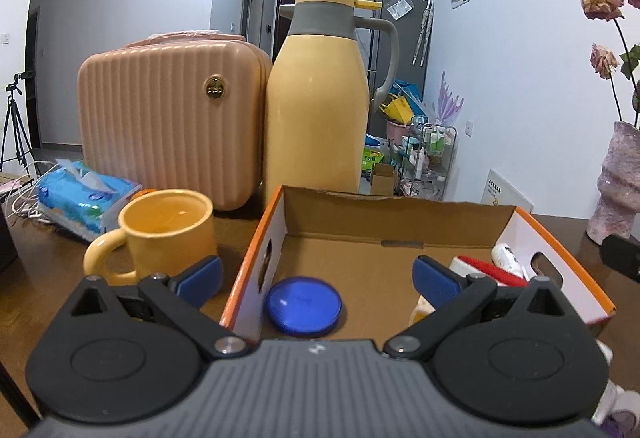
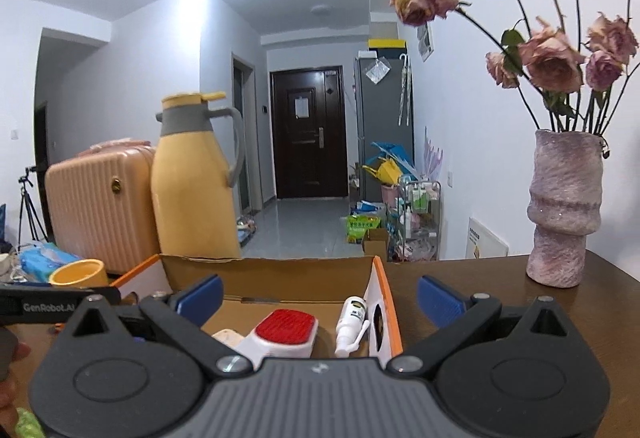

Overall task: Organize rigid objects
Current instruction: 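Withdraw both tools from the box back over the scattered items, then move the right tool to the purple screw cap and close on it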

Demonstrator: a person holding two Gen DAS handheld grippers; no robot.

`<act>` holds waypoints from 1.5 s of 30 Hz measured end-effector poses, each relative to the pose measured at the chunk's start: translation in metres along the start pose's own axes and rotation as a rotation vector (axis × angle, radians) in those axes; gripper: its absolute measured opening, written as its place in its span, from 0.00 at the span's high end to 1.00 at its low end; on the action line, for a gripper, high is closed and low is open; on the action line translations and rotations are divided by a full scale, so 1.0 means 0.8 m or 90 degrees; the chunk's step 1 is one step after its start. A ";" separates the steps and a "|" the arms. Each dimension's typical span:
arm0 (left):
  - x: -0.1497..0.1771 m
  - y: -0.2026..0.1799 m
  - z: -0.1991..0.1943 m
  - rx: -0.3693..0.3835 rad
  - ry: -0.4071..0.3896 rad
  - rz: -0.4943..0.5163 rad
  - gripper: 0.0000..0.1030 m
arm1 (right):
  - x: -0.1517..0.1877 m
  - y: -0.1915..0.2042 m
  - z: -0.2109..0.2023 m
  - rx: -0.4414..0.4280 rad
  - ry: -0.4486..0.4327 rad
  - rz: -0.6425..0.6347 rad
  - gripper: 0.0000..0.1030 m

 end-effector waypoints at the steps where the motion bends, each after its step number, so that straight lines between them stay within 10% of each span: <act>1: 0.003 0.001 -0.004 0.000 0.001 0.000 0.00 | 0.001 0.001 -0.006 -0.001 -0.003 -0.001 0.00; 45: 0.139 0.045 -0.181 0.056 0.091 0.027 0.00 | 0.143 0.034 -0.176 0.005 0.133 -0.024 0.00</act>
Point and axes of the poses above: each gripper's, at about its wrist camera, not at the fingertips, and z roughly the way its jaws point, y to its left, x to its underside, the point moved 6 cm from there along z, roughly the way its jaws point, and after that the axes turned 5 degrees about z, right-handed, at the moved point
